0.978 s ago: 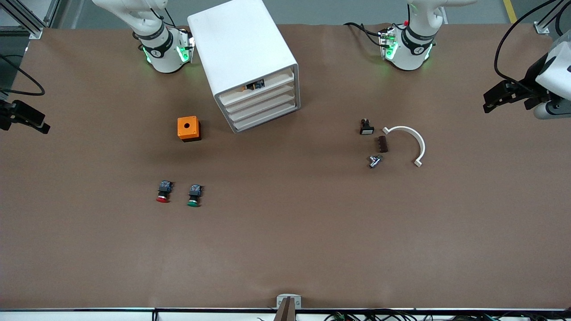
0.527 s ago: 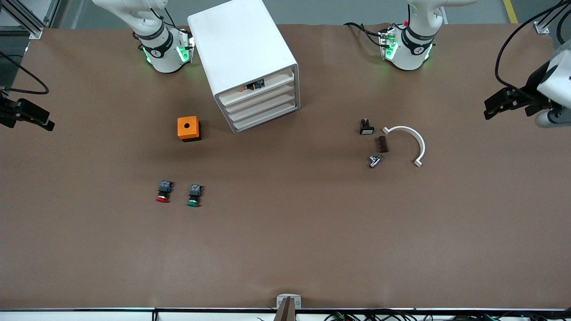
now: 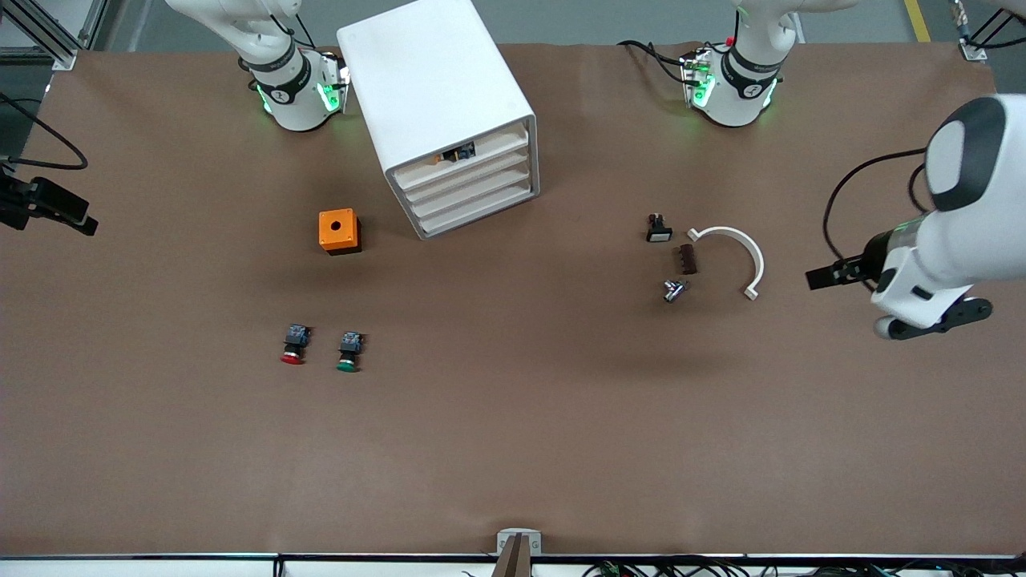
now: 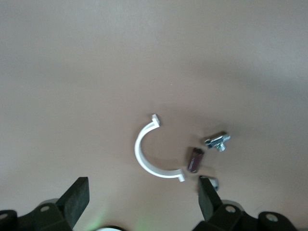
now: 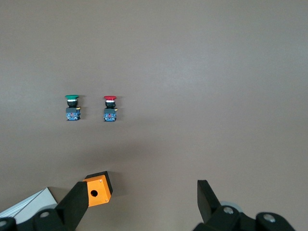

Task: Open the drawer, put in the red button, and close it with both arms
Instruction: 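Reach the left gripper to the drawer handle while the right gripper moves out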

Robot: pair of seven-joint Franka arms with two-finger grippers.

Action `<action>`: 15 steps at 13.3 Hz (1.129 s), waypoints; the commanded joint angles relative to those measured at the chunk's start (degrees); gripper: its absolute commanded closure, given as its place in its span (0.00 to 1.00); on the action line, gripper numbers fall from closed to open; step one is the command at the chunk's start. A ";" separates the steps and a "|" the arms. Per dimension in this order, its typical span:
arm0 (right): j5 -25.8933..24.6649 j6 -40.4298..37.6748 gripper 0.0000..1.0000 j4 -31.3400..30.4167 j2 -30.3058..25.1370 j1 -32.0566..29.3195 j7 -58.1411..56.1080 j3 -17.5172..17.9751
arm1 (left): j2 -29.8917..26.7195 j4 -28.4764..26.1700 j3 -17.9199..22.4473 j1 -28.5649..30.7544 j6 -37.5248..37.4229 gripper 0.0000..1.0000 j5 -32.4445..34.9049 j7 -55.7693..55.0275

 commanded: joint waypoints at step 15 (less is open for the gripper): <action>-0.11 -4.22 0.00 -1.43 0.28 9.32 30.43 0.65 | 22.72 7.13 0.01 -20.79 2.76 0.02 -16.40 -63.67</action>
